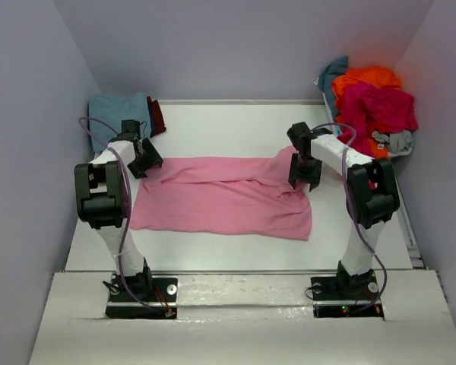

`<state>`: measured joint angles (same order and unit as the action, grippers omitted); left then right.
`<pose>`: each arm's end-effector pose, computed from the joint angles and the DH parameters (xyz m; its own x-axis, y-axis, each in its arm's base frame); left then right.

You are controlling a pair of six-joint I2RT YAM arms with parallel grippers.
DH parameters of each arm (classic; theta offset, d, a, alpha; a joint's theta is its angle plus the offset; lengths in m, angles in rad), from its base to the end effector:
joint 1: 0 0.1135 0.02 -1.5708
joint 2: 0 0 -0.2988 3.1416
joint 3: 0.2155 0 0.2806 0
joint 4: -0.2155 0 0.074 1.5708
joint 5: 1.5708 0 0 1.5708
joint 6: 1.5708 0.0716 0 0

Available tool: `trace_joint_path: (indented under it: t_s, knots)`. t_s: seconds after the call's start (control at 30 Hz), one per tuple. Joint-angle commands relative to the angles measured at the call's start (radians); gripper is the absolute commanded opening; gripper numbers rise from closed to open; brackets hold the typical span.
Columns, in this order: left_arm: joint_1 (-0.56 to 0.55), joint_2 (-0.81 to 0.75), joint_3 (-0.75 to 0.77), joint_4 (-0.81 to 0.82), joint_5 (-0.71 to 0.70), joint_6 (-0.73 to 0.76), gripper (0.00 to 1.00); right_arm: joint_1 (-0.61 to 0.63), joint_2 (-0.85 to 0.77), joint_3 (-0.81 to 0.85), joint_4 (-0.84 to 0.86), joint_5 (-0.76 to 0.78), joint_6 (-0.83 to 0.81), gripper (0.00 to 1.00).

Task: Fold and stack the t-shirts
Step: Fold the tshirt

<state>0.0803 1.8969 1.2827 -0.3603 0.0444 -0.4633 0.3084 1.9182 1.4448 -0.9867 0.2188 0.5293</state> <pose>0.4548 0.0334 0.1672 -0.7131 -0.5053 -0.4860 -0.4180 0.8630 -0.2838 0.3944 0.1093 0.1799 -0.9555 0.2129 -0.2043 0.2421 0.9614 -0.1304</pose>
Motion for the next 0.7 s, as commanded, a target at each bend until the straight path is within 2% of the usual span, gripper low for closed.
trace_joint_path:
  t_s: [0.0, 0.27, 0.67]
  knots:
    - [0.01, -0.053, -0.002, -0.019, -0.011, 0.02, 0.73, 0.005, -0.047, -0.032, 0.054, 0.042, 0.028, 0.59]
    - [0.01, -0.044, -0.002, -0.012, 0.0, 0.017, 0.73, 0.005, -0.068, -0.09, 0.169, 0.011, 0.026, 0.59]
    - [0.01, -0.041, -0.01, -0.008, 0.0, 0.017, 0.73, 0.005, -0.105, -0.006, 0.174, 0.016, 0.009, 0.58]
